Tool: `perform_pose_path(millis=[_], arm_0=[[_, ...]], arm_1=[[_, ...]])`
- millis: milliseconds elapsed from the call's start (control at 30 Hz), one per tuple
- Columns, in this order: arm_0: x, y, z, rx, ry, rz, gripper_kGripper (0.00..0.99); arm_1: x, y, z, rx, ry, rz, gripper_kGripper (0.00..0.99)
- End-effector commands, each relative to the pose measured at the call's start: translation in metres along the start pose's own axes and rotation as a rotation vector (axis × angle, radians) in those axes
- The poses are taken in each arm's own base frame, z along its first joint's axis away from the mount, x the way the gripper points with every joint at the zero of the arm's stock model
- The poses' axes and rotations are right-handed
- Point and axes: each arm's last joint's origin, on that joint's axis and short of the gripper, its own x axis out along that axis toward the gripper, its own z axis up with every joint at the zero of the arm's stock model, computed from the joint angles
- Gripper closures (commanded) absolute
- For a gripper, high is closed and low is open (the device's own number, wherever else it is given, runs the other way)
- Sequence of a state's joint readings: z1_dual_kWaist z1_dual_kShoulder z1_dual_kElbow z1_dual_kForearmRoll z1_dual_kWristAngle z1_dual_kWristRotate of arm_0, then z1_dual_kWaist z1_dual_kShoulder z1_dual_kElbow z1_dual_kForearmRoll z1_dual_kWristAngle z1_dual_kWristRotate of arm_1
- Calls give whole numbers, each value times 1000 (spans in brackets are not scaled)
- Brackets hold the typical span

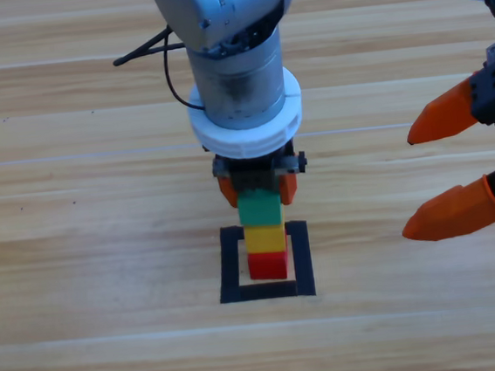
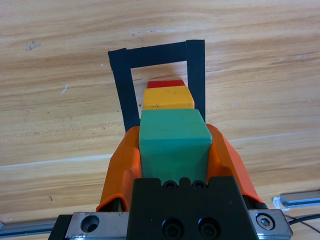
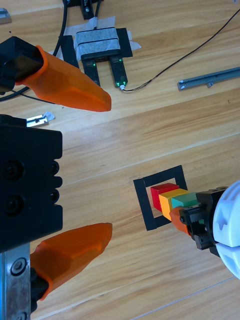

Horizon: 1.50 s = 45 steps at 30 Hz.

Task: Stack the blocks in the rectangular block: red at the bottom, yellow in the middle, green on top

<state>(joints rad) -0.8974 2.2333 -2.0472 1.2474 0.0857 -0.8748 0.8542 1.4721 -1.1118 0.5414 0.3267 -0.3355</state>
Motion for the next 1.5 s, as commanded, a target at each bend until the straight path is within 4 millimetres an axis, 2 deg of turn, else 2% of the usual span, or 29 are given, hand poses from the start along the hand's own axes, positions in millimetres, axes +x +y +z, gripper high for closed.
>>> perform_pose_path(millis=[33,1500], arm_0=[[23,-12,-10,17,23,40,972],[32,-12,-8,26,21,55,973]], arm_1=[[9,-5,-10,28,50,24,10],[11,-6,-10,30,57,26,10]])
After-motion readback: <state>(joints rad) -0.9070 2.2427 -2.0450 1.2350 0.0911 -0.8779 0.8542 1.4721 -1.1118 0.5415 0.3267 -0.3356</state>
